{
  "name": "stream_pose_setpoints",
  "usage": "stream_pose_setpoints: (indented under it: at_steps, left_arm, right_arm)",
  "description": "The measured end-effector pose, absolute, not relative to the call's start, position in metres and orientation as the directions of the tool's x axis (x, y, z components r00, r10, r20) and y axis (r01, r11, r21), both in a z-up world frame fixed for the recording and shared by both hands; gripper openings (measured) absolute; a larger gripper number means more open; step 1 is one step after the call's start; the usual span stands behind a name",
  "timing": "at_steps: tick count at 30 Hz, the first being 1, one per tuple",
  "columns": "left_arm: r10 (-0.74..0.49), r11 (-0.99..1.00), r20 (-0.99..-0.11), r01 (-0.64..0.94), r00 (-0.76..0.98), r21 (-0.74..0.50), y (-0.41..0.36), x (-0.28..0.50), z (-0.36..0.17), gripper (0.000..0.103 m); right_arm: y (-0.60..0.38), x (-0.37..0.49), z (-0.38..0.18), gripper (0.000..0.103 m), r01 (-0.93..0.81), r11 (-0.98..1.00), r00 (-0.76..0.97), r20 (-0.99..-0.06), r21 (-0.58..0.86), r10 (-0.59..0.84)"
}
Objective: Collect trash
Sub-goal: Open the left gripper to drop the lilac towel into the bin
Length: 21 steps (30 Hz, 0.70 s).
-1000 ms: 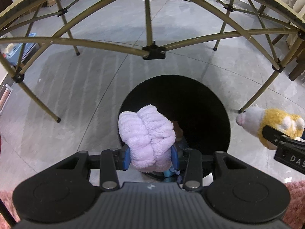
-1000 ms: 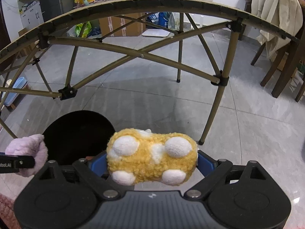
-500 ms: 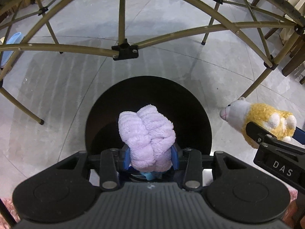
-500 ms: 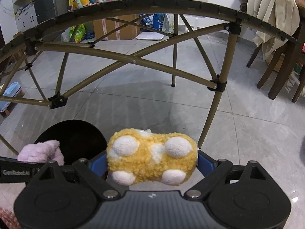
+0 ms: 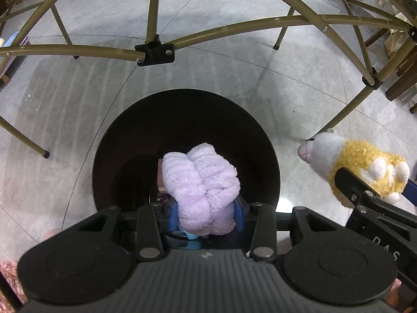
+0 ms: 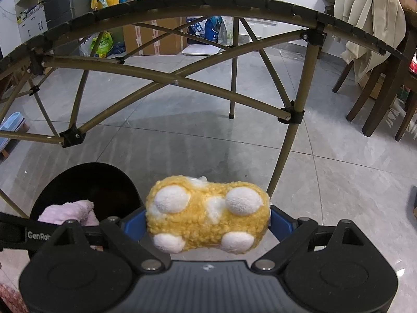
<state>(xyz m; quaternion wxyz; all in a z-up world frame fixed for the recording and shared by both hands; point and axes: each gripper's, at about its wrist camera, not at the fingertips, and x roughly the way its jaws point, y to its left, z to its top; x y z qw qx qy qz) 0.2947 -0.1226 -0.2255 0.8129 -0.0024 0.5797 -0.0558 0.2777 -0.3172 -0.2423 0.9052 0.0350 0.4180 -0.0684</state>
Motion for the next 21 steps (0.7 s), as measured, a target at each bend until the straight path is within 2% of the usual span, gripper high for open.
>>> stream_pose_setpoints:
  at_steps: [5, 8, 9, 11, 12, 13, 21]
  left_arm:
    - [-0.081, 0.995, -0.943, 0.081, 0.324, -0.057, -0.122, 0.295, -0.227, 0.041]
    - [-0.079, 0.996, -0.945, 0.071, 0.318, -0.059, -0.120, 0.297, -0.229, 0.046]
    - [-0.072, 0.997, -0.946, 0.063, 0.317, -0.054, -0.119, 0.297, -0.230, 0.050]
    - [-0.066, 0.997, -0.946, 0.052, 0.317, -0.052, -0.117, 0.298, -0.231, 0.067]
    - [-0.063, 0.998, -0.946, 0.044, 0.317, -0.052, -0.116, 0.298, -0.231, 0.087]
    - [-0.060, 0.998, -0.946, 0.033, 0.320, -0.052, -0.114, 0.299, -0.231, 0.102]
    - [-0.026, 0.999, -0.950, -0.012, 0.311, -0.031, -0.107, 0.302, -0.232, 0.103]
  right_arm:
    - [-0.317, 0.277, -0.242, 0.094, 0.154, 0.988, 0.642, -0.761, 0.005, -0.096]
    - [-0.317, 0.277, -0.242, 0.094, 0.153, 0.988, 0.643, -0.760, 0.004, -0.096]
    - [-0.317, 0.277, -0.242, 0.094, 0.153, 0.988, 0.643, -0.759, 0.004, -0.096]
    - [-0.317, 0.277, -0.243, 0.094, 0.153, 0.988, 0.644, -0.759, 0.004, -0.097]
    - [-0.317, 0.277, -0.242, 0.094, 0.153, 0.988, 0.643, -0.759, 0.004, -0.096]
    - [-0.317, 0.277, -0.242, 0.094, 0.154, 0.988, 0.643, -0.760, 0.005, -0.096]
    - [-0.317, 0.276, -0.242, 0.094, 0.153, 0.988, 0.643, -0.760, 0.005, -0.096]
